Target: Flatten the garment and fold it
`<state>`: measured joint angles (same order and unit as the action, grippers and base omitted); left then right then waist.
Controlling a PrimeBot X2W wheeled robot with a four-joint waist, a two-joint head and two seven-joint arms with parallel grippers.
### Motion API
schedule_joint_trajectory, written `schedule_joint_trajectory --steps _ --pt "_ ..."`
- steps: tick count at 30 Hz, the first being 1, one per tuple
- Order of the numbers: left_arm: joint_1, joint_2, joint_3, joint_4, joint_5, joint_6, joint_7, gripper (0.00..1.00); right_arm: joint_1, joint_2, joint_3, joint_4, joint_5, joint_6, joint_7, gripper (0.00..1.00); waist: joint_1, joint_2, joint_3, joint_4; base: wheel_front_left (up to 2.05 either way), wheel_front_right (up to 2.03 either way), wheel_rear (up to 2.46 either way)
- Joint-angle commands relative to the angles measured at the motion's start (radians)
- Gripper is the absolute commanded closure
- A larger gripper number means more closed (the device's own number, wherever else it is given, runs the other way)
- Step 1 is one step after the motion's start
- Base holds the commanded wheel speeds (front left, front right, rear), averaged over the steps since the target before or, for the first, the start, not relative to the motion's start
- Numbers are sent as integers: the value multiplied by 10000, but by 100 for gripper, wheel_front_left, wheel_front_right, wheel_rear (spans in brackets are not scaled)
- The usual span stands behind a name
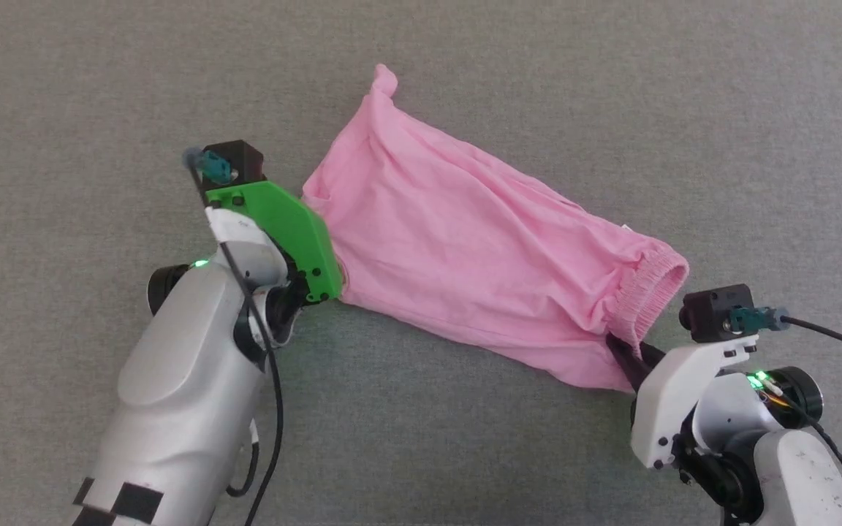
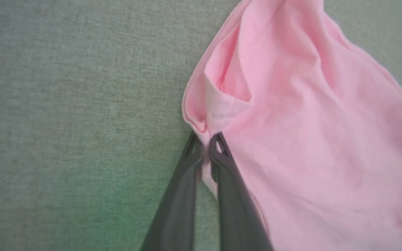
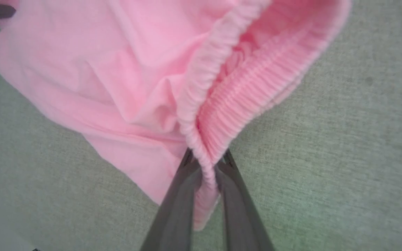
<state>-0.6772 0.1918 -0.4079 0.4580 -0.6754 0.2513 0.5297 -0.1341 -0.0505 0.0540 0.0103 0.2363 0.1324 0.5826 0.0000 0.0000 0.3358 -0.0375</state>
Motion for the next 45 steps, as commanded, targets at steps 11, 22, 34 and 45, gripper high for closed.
schedule_joint_trajectory --steps 11,22,34,45 --pt "2220 17 986 -1518 -1021 -160 -1347 100 -215 -1230 -95 228 763 -17 848 100 0 0 -1309 718 0 0 0" --pt "5220 -211 1143 -3207 -1504 364 -1802 100 235 -2221 67 479 1949 -17 2056 100 0 0 -1993 1003 0 0 0" --pt "5977 -503 951 -2701 -1811 234 -1853 0 243 -2393 268 1486 1633 -17 1915 96 0 0 -2020 1040 0 0 0" --pt "5924 -262 1386 -3238 -2042 321 -1886 0 388 -2303 330 1491 1822 -17 1312 0 0 0 -2356 937 0 0 0"
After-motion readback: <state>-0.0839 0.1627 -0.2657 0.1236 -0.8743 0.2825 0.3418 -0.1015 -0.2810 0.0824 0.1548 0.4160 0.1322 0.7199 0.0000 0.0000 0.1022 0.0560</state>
